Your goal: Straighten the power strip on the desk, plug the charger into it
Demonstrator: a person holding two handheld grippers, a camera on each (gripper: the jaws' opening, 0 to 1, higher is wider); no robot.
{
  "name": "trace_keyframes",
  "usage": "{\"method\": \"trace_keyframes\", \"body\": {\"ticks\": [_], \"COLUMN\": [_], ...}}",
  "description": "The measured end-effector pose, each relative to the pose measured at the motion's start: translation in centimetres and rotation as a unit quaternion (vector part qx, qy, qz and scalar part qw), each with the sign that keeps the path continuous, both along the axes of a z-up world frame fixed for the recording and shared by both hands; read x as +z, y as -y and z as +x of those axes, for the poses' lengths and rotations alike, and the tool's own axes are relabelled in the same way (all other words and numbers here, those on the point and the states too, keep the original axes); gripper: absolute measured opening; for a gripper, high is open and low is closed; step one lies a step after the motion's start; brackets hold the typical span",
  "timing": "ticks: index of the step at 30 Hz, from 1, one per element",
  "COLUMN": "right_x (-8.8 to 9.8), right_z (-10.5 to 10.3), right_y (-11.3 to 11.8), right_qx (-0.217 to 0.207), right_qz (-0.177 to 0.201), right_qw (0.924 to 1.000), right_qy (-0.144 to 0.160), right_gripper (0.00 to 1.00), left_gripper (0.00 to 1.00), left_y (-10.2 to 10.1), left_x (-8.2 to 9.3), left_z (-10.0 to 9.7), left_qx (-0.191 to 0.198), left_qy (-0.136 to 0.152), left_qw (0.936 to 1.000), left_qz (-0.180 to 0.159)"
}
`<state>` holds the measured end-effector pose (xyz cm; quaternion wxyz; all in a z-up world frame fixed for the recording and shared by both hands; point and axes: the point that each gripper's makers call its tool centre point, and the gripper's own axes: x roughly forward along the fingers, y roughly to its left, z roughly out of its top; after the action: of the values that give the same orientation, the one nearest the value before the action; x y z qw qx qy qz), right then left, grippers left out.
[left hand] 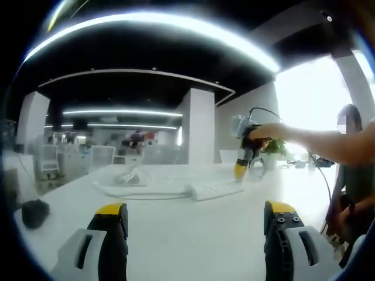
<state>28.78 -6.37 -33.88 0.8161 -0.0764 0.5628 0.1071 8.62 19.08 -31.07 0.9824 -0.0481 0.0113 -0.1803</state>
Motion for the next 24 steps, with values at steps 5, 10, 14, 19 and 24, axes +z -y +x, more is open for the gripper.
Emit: {"method": "trace_keyframes", "body": {"ticks": [5, 10, 14, 19, 24], "right_x": [-0.1, -0.3, -0.3, -0.3, 0.2], "right_z": [-0.2, -0.4, -0.5, -0.5, -0.3], "right_y": [0.1, 0.1, 0.1, 0.0, -0.3], "right_qx": [-0.005, -0.006, -0.001, 0.032, 0.087], "right_qz": [0.015, 0.016, 0.031, 0.03, -0.006], "right_qw": [0.9999, 0.9998, 0.9994, 0.9983, 0.9942], "right_qy": [0.001, 0.005, 0.019, 0.037, 0.062], "right_gripper": [0.24, 0.24, 0.25, 0.26, 0.27], "left_gripper": [0.99, 0.99, 0.99, 0.99, 0.99], "left_y": [0.9, 1.4, 1.6, 1.4, 1.6], "left_x": [-0.2, -0.3, -0.2, -0.2, -0.1], "left_z": [0.0, 0.1, 0.0, 0.1, 0.2], "left_qx": [-0.011, -0.015, -0.018, -0.014, -0.017], "left_qy": [-0.002, -0.002, -0.001, -0.004, -0.001], "left_qw": [0.9999, 0.9999, 0.9998, 0.9999, 0.9998], "left_qz": [0.001, 0.001, 0.002, 0.005, 0.007]}}
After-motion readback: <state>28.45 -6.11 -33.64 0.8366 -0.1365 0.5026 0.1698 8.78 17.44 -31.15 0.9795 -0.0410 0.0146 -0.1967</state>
